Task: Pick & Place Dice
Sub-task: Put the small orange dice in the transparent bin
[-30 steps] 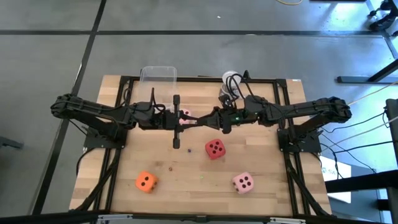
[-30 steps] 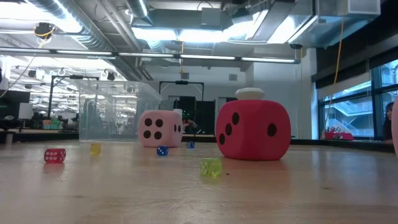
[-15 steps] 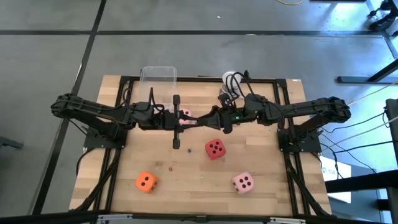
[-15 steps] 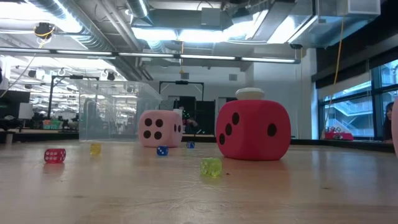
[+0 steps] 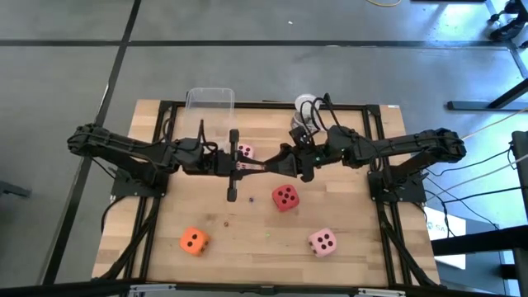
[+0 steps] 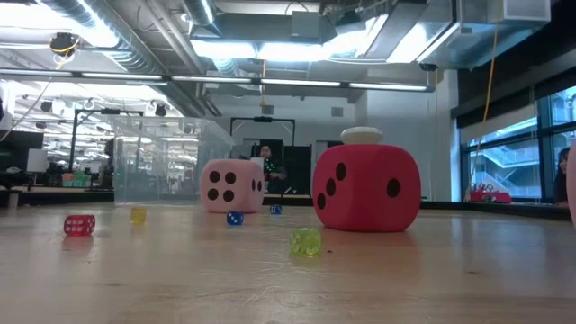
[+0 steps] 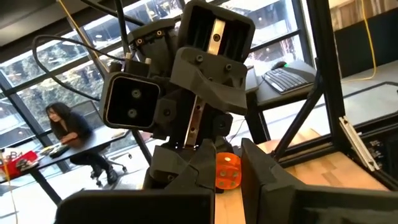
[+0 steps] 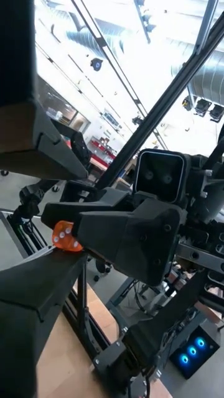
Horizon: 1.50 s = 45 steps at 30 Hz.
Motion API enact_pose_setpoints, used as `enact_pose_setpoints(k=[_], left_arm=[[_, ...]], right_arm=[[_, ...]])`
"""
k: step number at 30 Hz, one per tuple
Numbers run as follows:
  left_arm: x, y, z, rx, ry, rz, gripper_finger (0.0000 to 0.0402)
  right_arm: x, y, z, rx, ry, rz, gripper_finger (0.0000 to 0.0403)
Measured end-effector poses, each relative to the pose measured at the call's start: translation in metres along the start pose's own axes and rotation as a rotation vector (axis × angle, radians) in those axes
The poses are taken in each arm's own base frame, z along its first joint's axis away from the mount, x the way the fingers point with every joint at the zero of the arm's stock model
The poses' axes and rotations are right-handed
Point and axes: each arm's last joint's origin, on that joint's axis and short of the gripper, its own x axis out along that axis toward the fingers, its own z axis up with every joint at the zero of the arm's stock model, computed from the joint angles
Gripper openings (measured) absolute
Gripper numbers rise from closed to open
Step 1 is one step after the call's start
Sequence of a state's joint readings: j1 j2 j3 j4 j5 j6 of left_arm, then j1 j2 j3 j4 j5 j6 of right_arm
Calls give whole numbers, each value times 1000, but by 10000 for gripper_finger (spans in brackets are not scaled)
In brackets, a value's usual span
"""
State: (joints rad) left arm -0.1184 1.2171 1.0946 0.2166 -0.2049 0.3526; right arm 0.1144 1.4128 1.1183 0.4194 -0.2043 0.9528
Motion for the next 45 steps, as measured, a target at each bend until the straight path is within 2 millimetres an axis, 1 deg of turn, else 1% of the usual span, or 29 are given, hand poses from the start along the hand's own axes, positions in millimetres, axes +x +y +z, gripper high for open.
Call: enact_pose_setpoints(k=[11, 17, 22, 26, 30, 33, 35, 37, 41, 43, 45], left_arm=[[-1, -2, 8, -19, -74, 10, 13], [-2, 0, 14, -104, -146, 34, 13], [-4, 3, 20, -124, -192, 56, 13], [-15, 12, 30, -171, -222, 162, 13], [-34, 29, 38, -285, -209, 325, 13], [-53, 43, 39, -321, -147, 392, 13], [-66, 53, 38, -351, -68, 418, 13], [-79, 64, 37, -354, 69, 457, 13], [-103, 86, 31, -351, 382, 653, 13], [-113, 96, 28, -396, 478, 718, 13], [-121, 105, 24, -461, 535, 719, 13]], right_arm=[[0, 2, 1, 2, -24, 2, 192], [0, 1, 1, 3, -21, -4, 192], [0, 0, 1, 3, -43, -24, 192], [0, 0, 1, 2, -45, -29, 192], [0, -1, 1, -18, -40, -36, 192], [0, -2, 0, -18, -33, -45, 192], [0, -3, 0, -20, -22, -54, 192], [0, -3, -1, -20, -11, -52, 192], [0, -3, -1, -38, -1, -51, 192], [0, -3, -1, -39, -1, -50, 192], [0, -3, -1, -40, 0, -51, 192]])
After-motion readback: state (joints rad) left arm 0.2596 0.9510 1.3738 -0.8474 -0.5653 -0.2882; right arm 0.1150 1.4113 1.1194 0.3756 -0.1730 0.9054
